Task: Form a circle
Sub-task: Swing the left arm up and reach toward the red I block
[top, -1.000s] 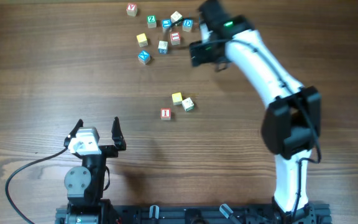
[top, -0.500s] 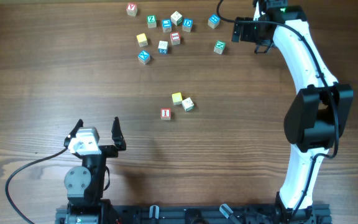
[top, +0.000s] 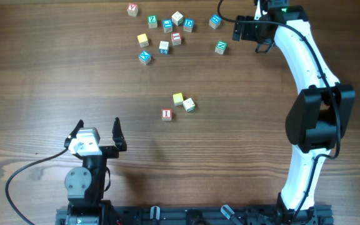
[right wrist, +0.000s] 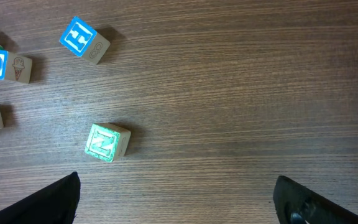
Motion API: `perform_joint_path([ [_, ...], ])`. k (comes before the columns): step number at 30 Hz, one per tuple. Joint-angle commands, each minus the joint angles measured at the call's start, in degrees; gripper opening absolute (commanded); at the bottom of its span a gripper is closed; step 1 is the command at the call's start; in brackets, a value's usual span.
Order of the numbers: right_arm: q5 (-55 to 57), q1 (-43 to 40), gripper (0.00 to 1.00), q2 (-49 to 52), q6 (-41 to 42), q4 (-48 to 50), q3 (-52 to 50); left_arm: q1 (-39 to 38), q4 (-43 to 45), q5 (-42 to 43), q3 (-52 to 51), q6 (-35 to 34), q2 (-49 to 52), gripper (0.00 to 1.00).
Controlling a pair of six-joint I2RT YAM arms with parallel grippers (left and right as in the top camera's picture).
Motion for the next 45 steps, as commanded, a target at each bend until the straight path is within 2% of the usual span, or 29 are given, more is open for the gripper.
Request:
perform_joint_path([
  [1, 0.55, 0.09, 1.0, -0.9, 0.52, 0.13, 0.76, 0.26, -0.04, -0.11, -0.22, 0.92, 0.0, 1.0],
  [23, 0.55, -0.04, 1.0, -0.9, 0.52, 0.11, 0.76, 0.26, -0.04, -0.11, -0.2, 0.92, 0.0, 1.0],
  [27, 0.55, -0.04, 1.0, -0.9, 0.55, 0.13, 0.76, 0.26, 3.96, -0.63, -0.2, 2.01, 0.0, 1.0],
  [28, 0.52, -0.02, 1.0, -0.9, 0.55, 0.13, 0.76, 0.26, 5.75, -0.17, -0.2, 2.1, 0.0, 1.0],
  [31, 0.52, -0.02, 1.0, -0.9, 0.52, 0.13, 0.76, 0.26, 6.29, 7.98, 1.33, 1.14, 0.04, 1.0],
  [33, 0.52, -0.02, 1.0, -0.9, 0.55, 0.13, 0.76, 0.26, 0.68, 10.49, 5.73, -4.66, 0.85, 1.0],
  [35, 0.52, -0.02, 0.99, -0.9, 0.52, 0.13, 0.76, 0.26, -6.08, 12.55, 13.05, -7.58, 4.35, 1.0],
  [37, 0.55, -0.02, 1.0, -0.9, 0.55, 0.13, 0.76, 0.26, -16.04, 16.02, 26.95, -7.54, 14.27, 1.0],
  [39, 0.55, -0.02, 1.0, -0.9, 0.55, 0.13, 0.76, 0.26, -23.1, 17.79, 36.48, -7.52, 22.32, 1.0],
  [45, 0.52, -0.02, 1.0, -0.9, 0.52, 0.13, 0.76, 0.07, -51.65, 23.34, 69.18, -7.52, 56.11, 1.0],
])
